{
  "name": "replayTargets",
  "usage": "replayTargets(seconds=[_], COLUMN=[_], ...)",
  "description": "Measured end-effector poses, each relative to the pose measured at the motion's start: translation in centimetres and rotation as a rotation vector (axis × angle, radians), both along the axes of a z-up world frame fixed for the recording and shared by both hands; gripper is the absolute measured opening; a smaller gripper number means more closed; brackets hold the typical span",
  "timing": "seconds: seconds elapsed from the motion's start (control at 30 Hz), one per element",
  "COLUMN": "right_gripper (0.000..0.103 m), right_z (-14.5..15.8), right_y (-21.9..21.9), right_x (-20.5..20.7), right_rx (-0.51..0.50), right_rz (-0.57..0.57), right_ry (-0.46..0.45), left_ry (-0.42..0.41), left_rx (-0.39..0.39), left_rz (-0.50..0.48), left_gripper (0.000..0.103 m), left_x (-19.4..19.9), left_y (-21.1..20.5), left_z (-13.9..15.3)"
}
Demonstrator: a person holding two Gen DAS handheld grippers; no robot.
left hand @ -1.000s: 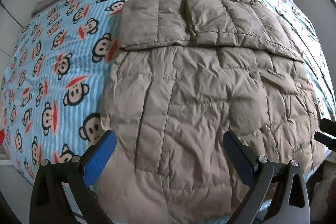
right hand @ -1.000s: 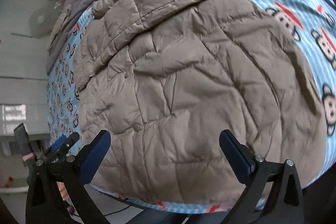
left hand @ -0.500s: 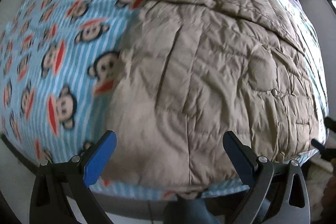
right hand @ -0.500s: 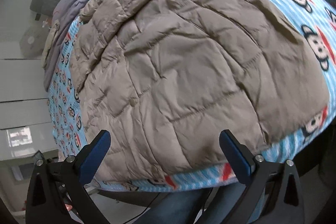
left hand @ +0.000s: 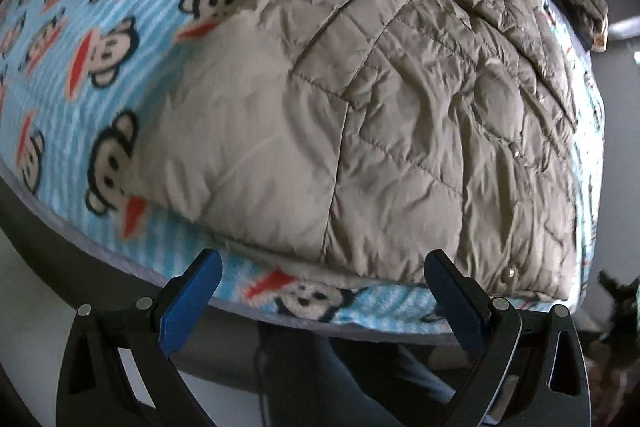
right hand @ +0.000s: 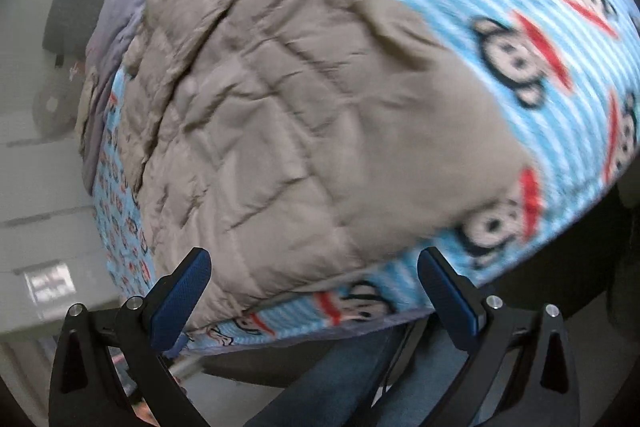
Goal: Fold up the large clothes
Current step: 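Move both tools to the coat hem and grasp its edge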
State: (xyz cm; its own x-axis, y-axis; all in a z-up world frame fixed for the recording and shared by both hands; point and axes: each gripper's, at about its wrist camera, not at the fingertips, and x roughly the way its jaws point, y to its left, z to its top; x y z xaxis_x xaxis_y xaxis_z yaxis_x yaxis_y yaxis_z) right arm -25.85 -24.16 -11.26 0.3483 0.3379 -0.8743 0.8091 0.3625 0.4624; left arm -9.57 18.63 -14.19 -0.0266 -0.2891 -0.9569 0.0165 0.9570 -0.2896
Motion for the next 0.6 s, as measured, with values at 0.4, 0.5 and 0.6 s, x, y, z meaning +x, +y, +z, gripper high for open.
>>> replayTargets(seconds=[0.4, 0.5, 0.6], right_gripper=[0.082, 0.079, 0.074], right_z=[-5.1, -6.3, -6.8], right_y=[-0.8, -0.6, -0.1], right_x=[-2.6, -2.0, -1.3], right_rx=[0.230, 0.265, 0.298], right_rz=[-0.243, -0.263, -0.270], right_ry=[-0.163, -0.165, -0.182], left_ry=[0.093, 0.113, 0.129], left_rx=[-0.226, -0.248, -0.262], left_rz=[0.147, 0.151, 0.140], left_gripper=[0.101, 0.101, 0.101], left_x=[0.5, 0.8, 1.2], left_y=[3.3, 2.8, 2.3], left_z=[-1.8, -2.6, -3.6])
